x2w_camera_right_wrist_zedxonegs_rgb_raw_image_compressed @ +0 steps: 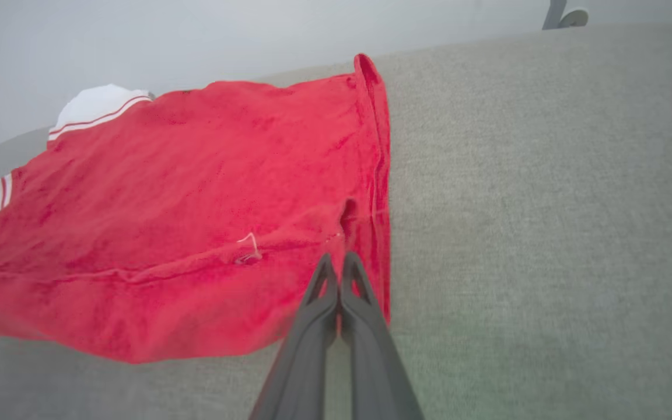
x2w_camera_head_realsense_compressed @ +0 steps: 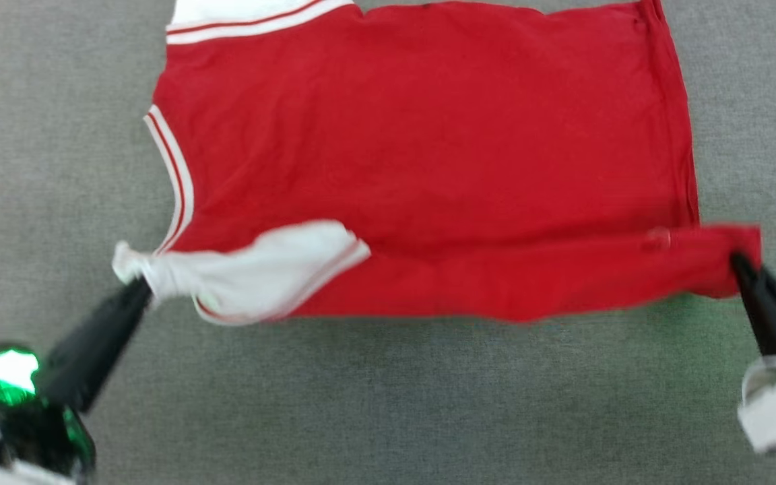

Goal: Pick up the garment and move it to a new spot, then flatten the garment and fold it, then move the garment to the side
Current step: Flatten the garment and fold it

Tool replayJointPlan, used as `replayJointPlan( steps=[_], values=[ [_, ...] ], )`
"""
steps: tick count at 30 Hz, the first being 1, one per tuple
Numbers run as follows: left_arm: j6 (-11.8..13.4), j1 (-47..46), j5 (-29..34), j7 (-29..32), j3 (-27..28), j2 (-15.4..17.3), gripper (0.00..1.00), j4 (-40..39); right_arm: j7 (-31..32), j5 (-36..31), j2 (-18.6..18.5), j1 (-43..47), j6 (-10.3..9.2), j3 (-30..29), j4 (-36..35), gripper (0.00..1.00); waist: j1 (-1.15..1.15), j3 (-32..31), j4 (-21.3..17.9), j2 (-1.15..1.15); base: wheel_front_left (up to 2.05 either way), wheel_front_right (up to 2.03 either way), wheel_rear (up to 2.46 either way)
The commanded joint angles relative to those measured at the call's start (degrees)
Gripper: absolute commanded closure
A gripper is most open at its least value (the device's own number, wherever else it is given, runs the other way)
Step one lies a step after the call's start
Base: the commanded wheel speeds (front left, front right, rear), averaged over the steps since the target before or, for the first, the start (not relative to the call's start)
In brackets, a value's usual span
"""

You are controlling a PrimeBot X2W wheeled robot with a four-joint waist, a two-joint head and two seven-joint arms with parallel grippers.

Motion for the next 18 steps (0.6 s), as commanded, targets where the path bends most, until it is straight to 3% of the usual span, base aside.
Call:
replayJointPlan(
  steps=[1,4,10,15,18],
  values=[
    [0.0,-1.5,-0.9,0.1,-0.2,-0.1,1.00,0.4,0.2,-0.6,0.0,-1.7,-0.09,-0.3,0.9,1.00,0.00,0.5,-0.4,0.00,0.00,0.00,0.00],
    [0.0,-7.1,-3.2,2.1,-0.3,0.2,1.00,3.2,0.2,-0.8,0.0,-7.8,-0.09,-0.8,5.6,1.00,0.00,1.6,-0.6,0.00,0.00,0.00,0.00],
    [0.0,-17.8,-5.0,8.9,-1.5,-3.1,1.00,11.8,-0.9,-2.0,0.0,-15.0,-0.09,-1.3,13.3,1.00,0.00,3.9,-0.1,0.00,0.00,0.00,0.00],
    [0.0,-24.1,-3.5,12.6,-3.9,-6.1,1.00,19.1,-3.7,-1.9,0.0,-17.3,-0.09,-1.3,17.1,1.00,0.00,5.8,0.0,0.00,0.00,0.00,0.00],
    [0.0,-25.9,-1.9,13.7,-5.8,-6.1,1.00,22.9,-6.0,-2.0,0.0,-18.2,-0.09,-0.1,19.3,1.00,0.00,6.6,-0.6,0.00,0.00,0.00,0.00]
  ],
)
